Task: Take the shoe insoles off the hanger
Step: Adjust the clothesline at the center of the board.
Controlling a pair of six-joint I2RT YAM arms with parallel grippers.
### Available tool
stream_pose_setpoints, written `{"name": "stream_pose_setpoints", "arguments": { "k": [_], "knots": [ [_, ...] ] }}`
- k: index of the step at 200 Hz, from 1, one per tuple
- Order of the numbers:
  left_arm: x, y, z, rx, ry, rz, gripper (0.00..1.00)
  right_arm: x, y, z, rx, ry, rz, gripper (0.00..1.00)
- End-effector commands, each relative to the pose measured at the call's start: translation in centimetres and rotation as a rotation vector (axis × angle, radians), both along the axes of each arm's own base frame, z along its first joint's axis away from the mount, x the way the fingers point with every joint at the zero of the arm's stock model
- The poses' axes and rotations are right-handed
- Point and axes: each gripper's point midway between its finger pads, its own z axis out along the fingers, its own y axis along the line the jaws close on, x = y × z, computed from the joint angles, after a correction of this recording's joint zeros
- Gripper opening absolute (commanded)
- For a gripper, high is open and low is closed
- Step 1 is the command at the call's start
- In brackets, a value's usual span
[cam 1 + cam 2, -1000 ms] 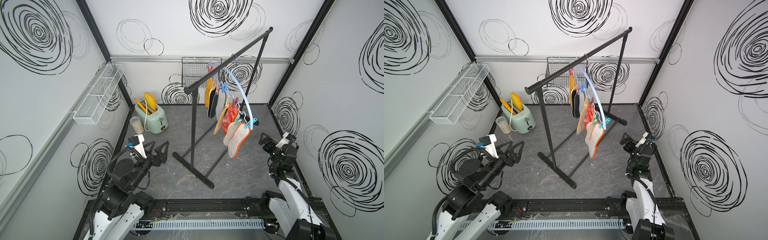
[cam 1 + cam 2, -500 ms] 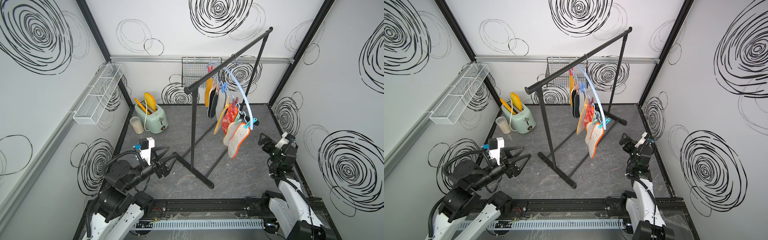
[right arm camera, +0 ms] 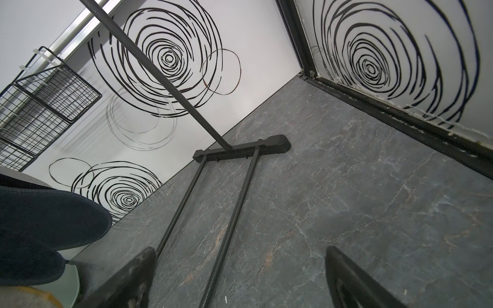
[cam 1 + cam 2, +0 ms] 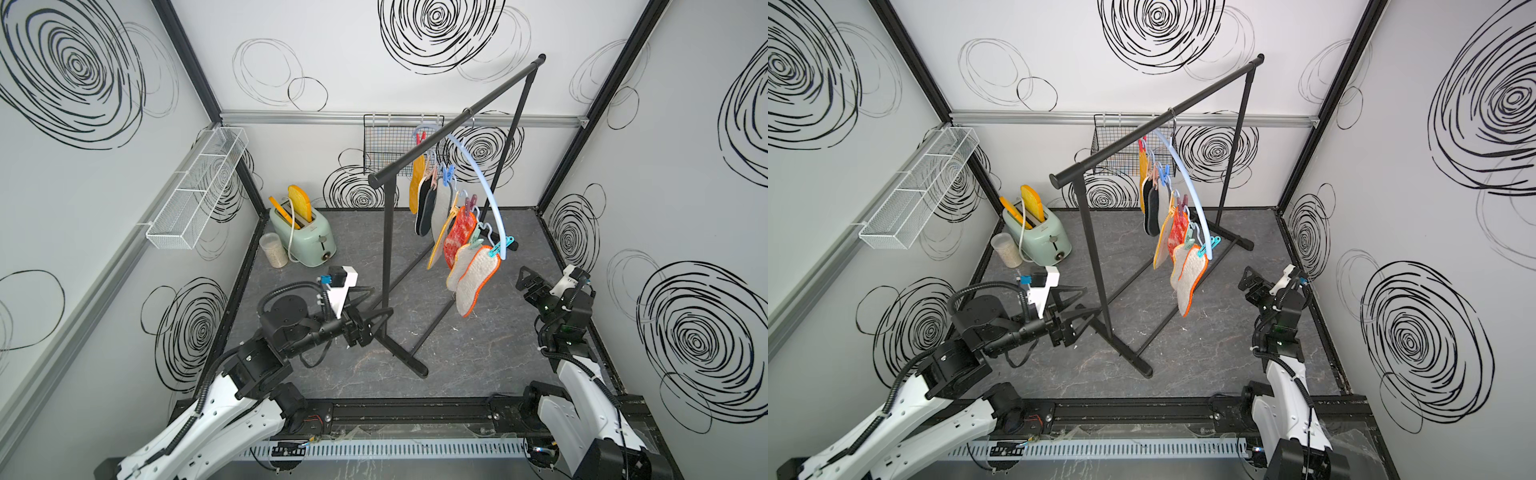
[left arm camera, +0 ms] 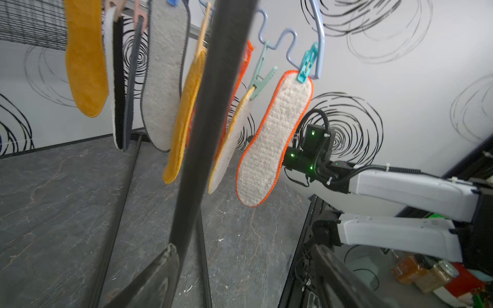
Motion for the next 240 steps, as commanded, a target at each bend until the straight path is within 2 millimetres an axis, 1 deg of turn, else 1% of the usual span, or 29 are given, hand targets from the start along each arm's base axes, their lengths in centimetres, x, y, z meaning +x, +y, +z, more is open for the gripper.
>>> {"name": "stream_pose_setpoints", "arguments": {
  "k": [1, 12, 21, 32, 43, 49, 62, 76, 93, 104, 120, 147, 164, 191, 221, 240],
  "knots": [
    [1.1, -0.4, 2.8, 0.014, -0.156, 0.132, 0.85, 0.2, 0.1, 0.0, -0.001, -0.004, 0.003, 0.99],
    [1.5, -0.5, 2.6, 0.030, -0.159, 0.173, 0.85, 0.2, 0.2, 0.1, -0.002, -0.006, 0.006, 0.99],
    [2.0, -0.3, 2.5, 0.027, -0.155, 0.210, 0.82, 0.2, 0.1, 0.0, 0.000, -0.004, 0.004, 0.99],
    [2.9, 0.3, 2.2, 0.025, -0.145, 0.278, 0.77, 0.2, 0.1, -0.1, -0.001, -0.004, 0.006, 0.99],
    [4.2, 1.5, 1.7, 0.028, -0.125, 0.374, 0.71, 0.2, 0.3, -0.1, -0.003, -0.008, 0.012, 0.99],
    [4.7, 1.8, 1.5, 0.029, -0.122, 0.399, 0.70, 0.2, 0.3, -0.1, -0.004, -0.012, 0.013, 0.99],
    [5.5, 1.9, 1.4, 0.028, -0.118, 0.414, 0.69, 0.2, 0.3, -0.2, -0.002, -0.017, 0.013, 0.99],
    [6.2, 2.0, 1.4, 0.022, -0.113, 0.431, 0.64, 0.3, 0.3, -0.5, -0.001, -0.008, 0.013, 0.99],
    [6.8, 1.8, 1.6, 0.010, -0.116, 0.415, 0.62, 0.3, 0.3, -0.8, 0.003, 0.002, 0.016, 0.99],
    [7.3, 1.9, 1.6, 0.011, -0.116, 0.420, 0.58, 0.4, 0.3, -0.8, 0.003, 0.004, 0.016, 0.99],
    [8.2, 2.5, 1.6, 0.011, -0.113, 0.456, 0.53, 0.3, 0.3, -1.0, 0.005, 0.008, 0.013, 0.99],
    [10.1, 4.8, 1.6, 0.002, -0.103, 0.539, 0.44, 0.4, 0.3, -1.0, 0.006, 0.008, 0.014, 0.99],
    [11.5, 6.3, 1.3, 0.011, -0.080, 0.592, 0.41, 0.3, 0.3, -1.3, 0.009, 0.014, 0.014, 0.99],
    [13.8, 9.1, 0.7, 0.016, -0.042, 0.698, 0.40, 0.4, 0.3, -1.3, 0.009, 0.014, 0.015, 0.99],
    [16.4, 12.8, 0.2, -0.008, -0.004, 0.819, 0.40, 0.6, 0.2, -1.4, -0.008, 0.030, 0.017, 0.99],
    [17.9, 14.6, -0.4, -0.035, 0.026, 0.854, 0.40, 1.0, 0.4, -1.1, -0.027, 0.034, 0.038, 0.99]
  ]
}}
